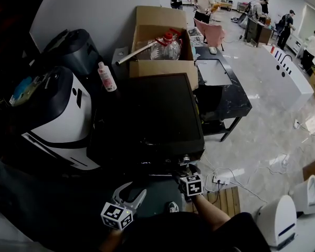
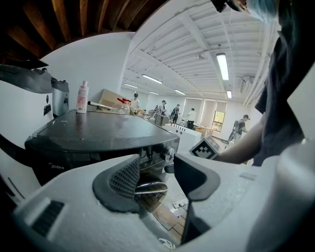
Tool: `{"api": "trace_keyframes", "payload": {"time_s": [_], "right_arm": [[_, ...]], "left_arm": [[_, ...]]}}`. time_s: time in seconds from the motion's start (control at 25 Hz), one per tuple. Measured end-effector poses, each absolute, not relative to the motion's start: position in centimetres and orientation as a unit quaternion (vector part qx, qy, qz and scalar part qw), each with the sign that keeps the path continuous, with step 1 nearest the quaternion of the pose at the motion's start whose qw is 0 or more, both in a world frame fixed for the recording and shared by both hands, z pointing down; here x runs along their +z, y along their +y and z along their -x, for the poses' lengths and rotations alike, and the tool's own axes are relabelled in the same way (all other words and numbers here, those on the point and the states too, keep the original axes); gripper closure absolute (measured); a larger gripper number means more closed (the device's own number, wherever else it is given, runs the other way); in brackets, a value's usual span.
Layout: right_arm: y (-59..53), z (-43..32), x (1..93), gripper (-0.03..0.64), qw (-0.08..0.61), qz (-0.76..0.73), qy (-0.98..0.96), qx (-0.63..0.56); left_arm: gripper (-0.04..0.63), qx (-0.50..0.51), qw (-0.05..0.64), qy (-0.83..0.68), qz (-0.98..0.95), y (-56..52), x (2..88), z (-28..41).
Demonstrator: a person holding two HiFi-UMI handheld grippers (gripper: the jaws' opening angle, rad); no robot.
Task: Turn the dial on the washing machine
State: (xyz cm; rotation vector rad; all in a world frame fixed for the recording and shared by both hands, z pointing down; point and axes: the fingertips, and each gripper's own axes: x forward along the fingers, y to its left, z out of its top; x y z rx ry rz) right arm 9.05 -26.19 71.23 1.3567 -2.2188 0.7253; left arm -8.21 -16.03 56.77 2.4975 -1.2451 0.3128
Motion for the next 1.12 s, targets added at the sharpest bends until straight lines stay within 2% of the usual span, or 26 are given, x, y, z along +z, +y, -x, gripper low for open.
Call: {"api": "trace_keyframes", "payload": {"time_s": [0.48, 1.12], "right_arm": [[-26.7, -8.8, 65.2, 0.225, 0.225, -0.500, -0.828, 0.119], [-27.0, -8.4, 67.0, 0.202, 0.241, -0.484, -0.827, 0.156]], "left_arm": [[0.390, 0.110, 0.167, -0.431, -0.880, -16.2, 57.1, 7.6], [0.390, 0.107, 0.168, -0.430, -0.881, -16.3, 57.0, 7.6]]}}
